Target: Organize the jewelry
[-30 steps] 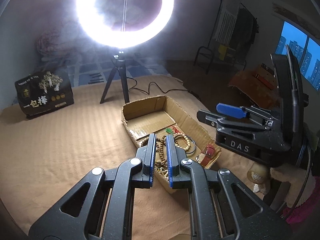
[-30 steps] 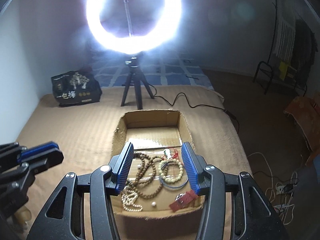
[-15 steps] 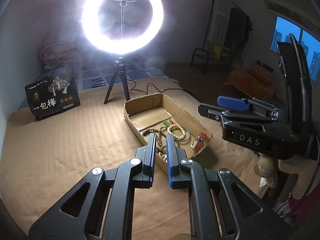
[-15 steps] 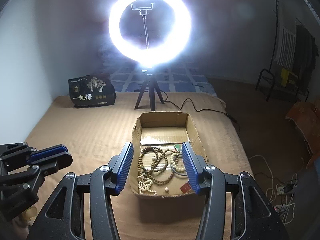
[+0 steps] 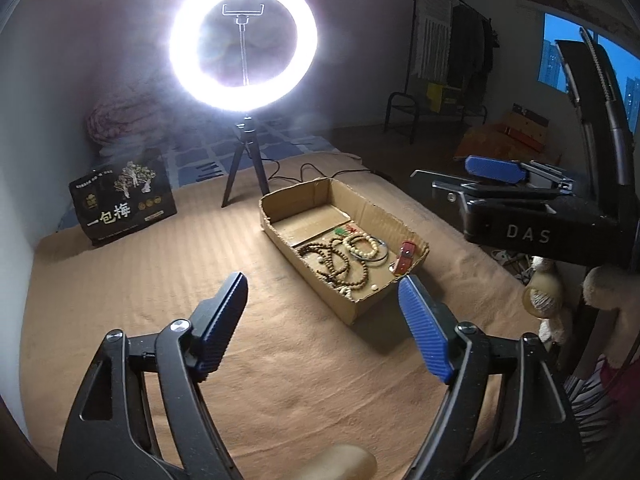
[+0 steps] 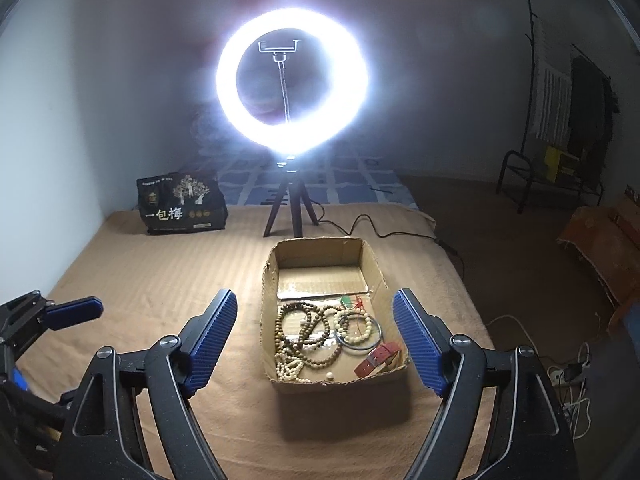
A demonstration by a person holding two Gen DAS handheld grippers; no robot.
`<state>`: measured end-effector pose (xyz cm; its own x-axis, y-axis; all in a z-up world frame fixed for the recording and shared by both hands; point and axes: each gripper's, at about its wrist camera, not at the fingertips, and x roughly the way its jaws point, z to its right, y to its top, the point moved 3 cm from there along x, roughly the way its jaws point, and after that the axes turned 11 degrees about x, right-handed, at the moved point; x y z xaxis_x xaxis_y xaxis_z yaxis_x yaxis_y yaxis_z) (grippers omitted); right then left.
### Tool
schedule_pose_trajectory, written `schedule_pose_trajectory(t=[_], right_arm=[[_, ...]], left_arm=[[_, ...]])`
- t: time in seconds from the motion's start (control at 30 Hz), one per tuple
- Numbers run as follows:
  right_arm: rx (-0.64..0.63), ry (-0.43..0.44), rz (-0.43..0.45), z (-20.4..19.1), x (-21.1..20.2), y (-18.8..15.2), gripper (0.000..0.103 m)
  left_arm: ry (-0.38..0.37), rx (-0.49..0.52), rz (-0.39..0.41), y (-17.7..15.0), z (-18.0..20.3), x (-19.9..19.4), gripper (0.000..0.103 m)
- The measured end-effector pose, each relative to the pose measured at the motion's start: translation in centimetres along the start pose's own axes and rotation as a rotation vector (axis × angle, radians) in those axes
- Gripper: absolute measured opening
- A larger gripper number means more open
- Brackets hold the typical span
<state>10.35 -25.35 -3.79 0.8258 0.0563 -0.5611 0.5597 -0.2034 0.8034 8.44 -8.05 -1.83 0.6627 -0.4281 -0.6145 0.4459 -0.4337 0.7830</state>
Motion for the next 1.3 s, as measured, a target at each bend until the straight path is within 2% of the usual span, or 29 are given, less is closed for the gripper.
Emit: schedule_pose_trajectory(t=[0.13, 0.23, 0.27, 0.5, 1.3], right_arm=[[-0.004, -0.013, 0.001, 0.1, 0.0, -0.4, 0.081], [-0.014, -0.032, -0.001, 0.2, 0.1, -0.5, 0.082], [-0.007, -0.032, -0.002, 0.4, 0.1, -0.5, 0.082], [0.038, -0.024, -0.015, 1.0, 0.3, -0.6, 0.082], [0.047, -0.036, -0.006, 1.2, 0.4, -0.5, 0.082]], left_arm=[[0.031, 0.002, 0.000, -0.1, -0.2, -0.2, 0.085], [0.067, 0.007, -0.003, -0.1, -0.2, -0.3, 0.098], [0.076, 0.008, 0.002, -0.1, -0.2, -0.4, 0.099], [0.133, 0.052, 0.009, 0.1, 0.5, -0.7, 0.101], [0.136, 0.075, 0.000, 0.0, 1.0, -0.4, 0.101]])
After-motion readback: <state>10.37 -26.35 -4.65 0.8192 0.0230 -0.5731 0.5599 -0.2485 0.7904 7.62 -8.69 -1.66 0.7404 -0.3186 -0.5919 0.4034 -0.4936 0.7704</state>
